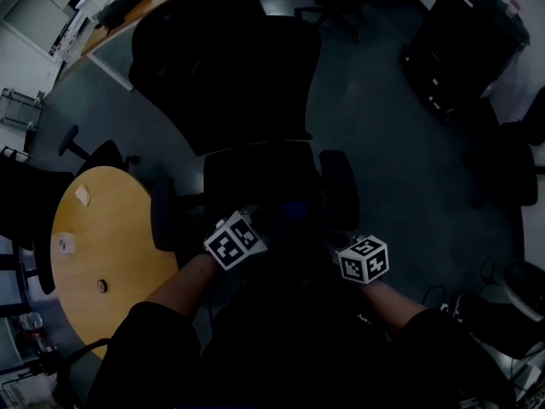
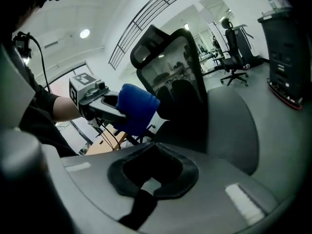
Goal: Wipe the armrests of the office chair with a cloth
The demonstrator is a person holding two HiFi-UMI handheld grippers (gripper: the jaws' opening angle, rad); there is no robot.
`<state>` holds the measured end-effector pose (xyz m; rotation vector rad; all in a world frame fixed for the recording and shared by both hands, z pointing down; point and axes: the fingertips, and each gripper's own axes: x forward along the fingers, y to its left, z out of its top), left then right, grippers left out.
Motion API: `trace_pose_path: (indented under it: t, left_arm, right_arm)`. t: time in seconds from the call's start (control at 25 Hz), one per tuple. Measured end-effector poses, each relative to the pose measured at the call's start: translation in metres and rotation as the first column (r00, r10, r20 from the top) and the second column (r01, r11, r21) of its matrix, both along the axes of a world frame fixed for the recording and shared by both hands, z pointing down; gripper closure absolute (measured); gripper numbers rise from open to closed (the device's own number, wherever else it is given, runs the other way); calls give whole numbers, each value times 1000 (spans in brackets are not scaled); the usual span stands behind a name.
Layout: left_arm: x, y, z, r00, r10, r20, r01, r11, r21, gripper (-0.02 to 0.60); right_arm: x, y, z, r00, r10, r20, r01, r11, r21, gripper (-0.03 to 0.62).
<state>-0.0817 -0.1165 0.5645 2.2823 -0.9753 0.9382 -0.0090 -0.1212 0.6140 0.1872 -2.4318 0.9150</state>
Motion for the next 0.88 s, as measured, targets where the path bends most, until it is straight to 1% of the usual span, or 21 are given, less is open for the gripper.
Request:
trace_pose_path:
  t: [0.16,0.24,0.28,0.32,0.4,0.52,0.6,0.76,0.84,0.88]
  left_arm:
    - [-94,44,-22,999,-46,28,44,996,73,456]
    - [-146,60,-29,994,-94,48,89,991,99,456]
    - [-171,67,-33,990,-126,57,119,987,110,456]
    - [-197,72,-36,985,-158,67,149,981,121,456]
    - [-246,80,-39,972,-216,98,201,969,141,456]
    - [-310,85,-37,947,-281,156,257,953,158,456]
    - [-344,87,-30,930,-318,182,293,944,155,456]
    - [-393,92,-14,903,-383,197,360,922,141,456]
    - [-406,90,-8,900,-387,199,364,920,142,456]
    - [-409,87,-5,904,-376,204,353,925,141,456]
  right_arm:
    - [-70,47,-19,999,41,7,-42,999,16,589]
    - [-104,68,-26,998,54,10,-54,998,11,589]
    - [-120,80,-30,999,45,9,-45,999,7,589]
    - [-134,92,-34,1000,22,9,-22,1000,3,589]
    - [-160,118,-39,998,-58,0,58,998,11,591]
    - [-193,155,-36,979,-201,-39,202,979,35,589]
    - [-213,173,-32,963,-265,-53,267,963,35,589]
    - [-252,194,-27,944,-328,-49,329,944,17,589]
    - [-269,203,-22,934,-354,-53,354,935,3,589]
    - [-276,207,-17,928,-367,-59,367,930,-8,589]
